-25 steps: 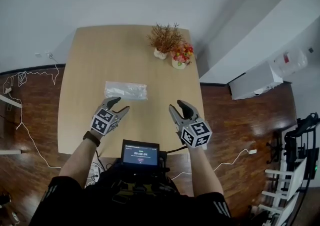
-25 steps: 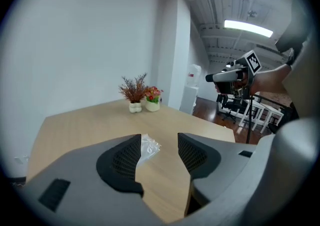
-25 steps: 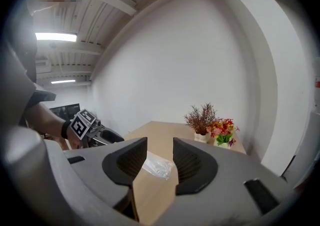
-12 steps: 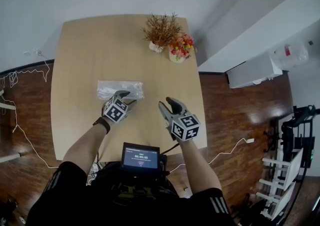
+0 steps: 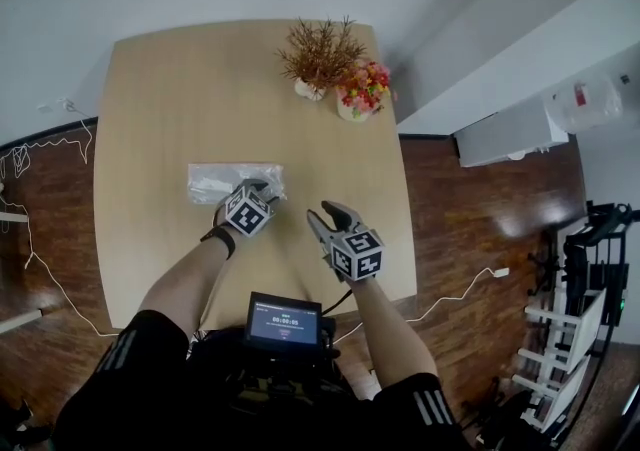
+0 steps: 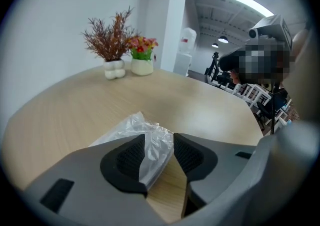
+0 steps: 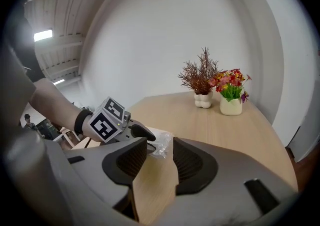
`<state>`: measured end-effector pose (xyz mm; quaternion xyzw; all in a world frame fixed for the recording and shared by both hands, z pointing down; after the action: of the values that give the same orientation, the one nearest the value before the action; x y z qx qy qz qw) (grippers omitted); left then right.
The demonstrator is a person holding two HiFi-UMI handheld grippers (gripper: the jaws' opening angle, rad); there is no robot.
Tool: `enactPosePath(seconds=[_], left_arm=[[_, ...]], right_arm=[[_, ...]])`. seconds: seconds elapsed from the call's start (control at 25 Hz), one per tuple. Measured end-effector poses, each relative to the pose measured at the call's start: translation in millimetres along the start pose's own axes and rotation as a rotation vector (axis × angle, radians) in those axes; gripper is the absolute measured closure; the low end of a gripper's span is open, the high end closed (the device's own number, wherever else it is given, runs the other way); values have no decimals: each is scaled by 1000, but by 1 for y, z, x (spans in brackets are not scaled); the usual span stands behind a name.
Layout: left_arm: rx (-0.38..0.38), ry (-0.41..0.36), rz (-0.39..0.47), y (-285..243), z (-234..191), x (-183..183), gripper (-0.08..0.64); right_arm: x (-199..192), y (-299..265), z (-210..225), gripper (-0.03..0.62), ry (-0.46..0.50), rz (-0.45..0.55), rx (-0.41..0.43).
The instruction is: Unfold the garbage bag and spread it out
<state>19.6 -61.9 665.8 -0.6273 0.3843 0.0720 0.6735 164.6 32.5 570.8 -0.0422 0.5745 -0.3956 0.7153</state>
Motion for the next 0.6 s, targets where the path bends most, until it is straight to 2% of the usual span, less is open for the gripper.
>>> enactPosePath(seconds=[0.28,0.52,0.6], left_arm=[[-22,28,-79,-29,-2,-13,423],[-8,95,-67,-27,-10,-13,507],[22,98,-69,-19,-15,-9,520]], right_arm=[[-6,-11,6,405,-20,-5,8],[-4,-19,4,405,-14,-9,27],[-4,-21,3,405,-12,-13,31]])
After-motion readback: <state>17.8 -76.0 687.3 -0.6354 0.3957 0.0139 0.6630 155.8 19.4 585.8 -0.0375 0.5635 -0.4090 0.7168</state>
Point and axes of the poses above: the fingertips, and each gripper's own axes: y backward along the fingers, z to its right, x out of its top, the point moved 7 cm from there along y, backward along the fingers, and after that the axes turned 6 degrees about x, right-handed, at the moved point
